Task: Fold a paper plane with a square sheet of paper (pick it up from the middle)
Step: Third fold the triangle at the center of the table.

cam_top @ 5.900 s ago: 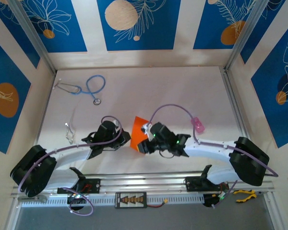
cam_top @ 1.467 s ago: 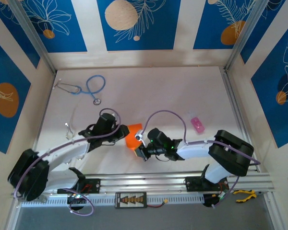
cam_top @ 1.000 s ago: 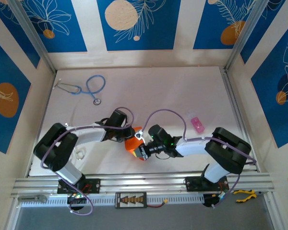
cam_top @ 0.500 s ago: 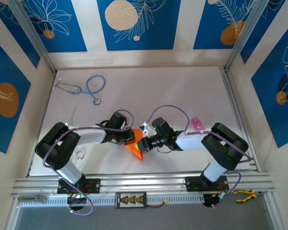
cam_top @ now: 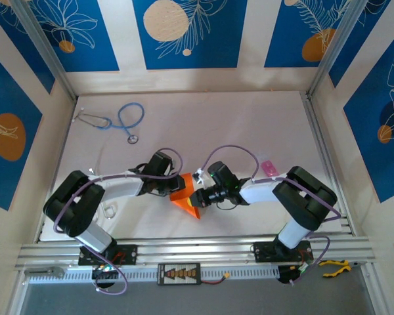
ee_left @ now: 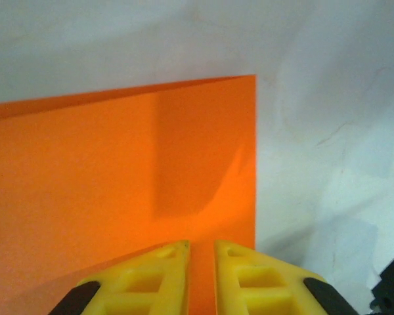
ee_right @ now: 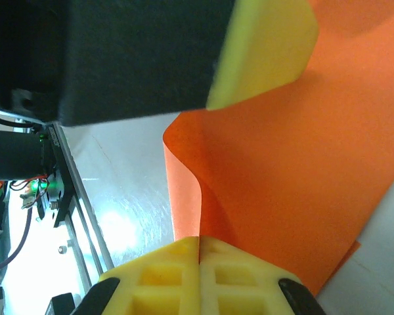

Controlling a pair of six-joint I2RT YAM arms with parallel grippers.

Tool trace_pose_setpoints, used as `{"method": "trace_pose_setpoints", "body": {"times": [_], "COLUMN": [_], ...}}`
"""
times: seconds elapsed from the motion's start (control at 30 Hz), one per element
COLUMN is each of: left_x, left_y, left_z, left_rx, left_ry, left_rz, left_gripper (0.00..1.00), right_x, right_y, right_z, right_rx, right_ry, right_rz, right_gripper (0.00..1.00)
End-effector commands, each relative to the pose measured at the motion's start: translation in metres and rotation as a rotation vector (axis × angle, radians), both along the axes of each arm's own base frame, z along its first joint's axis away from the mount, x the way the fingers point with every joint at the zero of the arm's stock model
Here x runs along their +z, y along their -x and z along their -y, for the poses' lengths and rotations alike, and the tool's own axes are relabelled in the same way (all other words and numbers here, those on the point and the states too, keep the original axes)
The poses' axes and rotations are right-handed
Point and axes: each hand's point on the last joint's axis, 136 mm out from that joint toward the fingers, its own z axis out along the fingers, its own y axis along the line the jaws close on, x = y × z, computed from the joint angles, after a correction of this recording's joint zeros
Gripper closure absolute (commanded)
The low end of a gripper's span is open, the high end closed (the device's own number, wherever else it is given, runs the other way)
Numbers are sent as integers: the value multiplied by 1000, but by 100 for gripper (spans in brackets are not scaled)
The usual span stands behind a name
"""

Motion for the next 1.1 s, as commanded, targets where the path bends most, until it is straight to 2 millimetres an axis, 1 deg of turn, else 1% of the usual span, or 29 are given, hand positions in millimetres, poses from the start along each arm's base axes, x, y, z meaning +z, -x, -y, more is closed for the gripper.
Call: {"method": "trace_pose_setpoints", "body": {"times": [0.0, 0.13, 0.23, 0.33, 0.47, 0.57, 0.7, 1.07], "left_x": [15, 6, -4, -17, -29, -32, -30, -31], "left_y": [-16, -16, -13, -6, 1, 3, 2, 2], "left_z": [0, 1, -1, -8, -15, -18, -19, -17], "left_rx": [-2, -7, -4, -3, 0, 3, 2, 0], "left_ry": [-6, -10, -20, -55, -85, -95, -102, -97], "left_rz": [60, 43, 26, -2, -26, -31, -27, -33], "left_gripper": [83, 83, 84, 86, 88, 89, 90, 90], "right_x": [-2, -2, -2, -2, -1, -3, -9, -16], "right_y": [3, 4, 4, 4, 2, -2, -4, -7], "right_z": [1, 0, 0, 1, 3, 6, 12, 12], "right_rx": [6, 7, 7, -1, -18, -41, -68, -82], "right_ry": [3, 3, 4, 8, 14, 35, 67, 88], "right_rz": [-28, -29, -29, -29, -21, -11, -7, -19], "right_gripper": [98, 98, 98, 99, 99, 99, 99, 99]}}
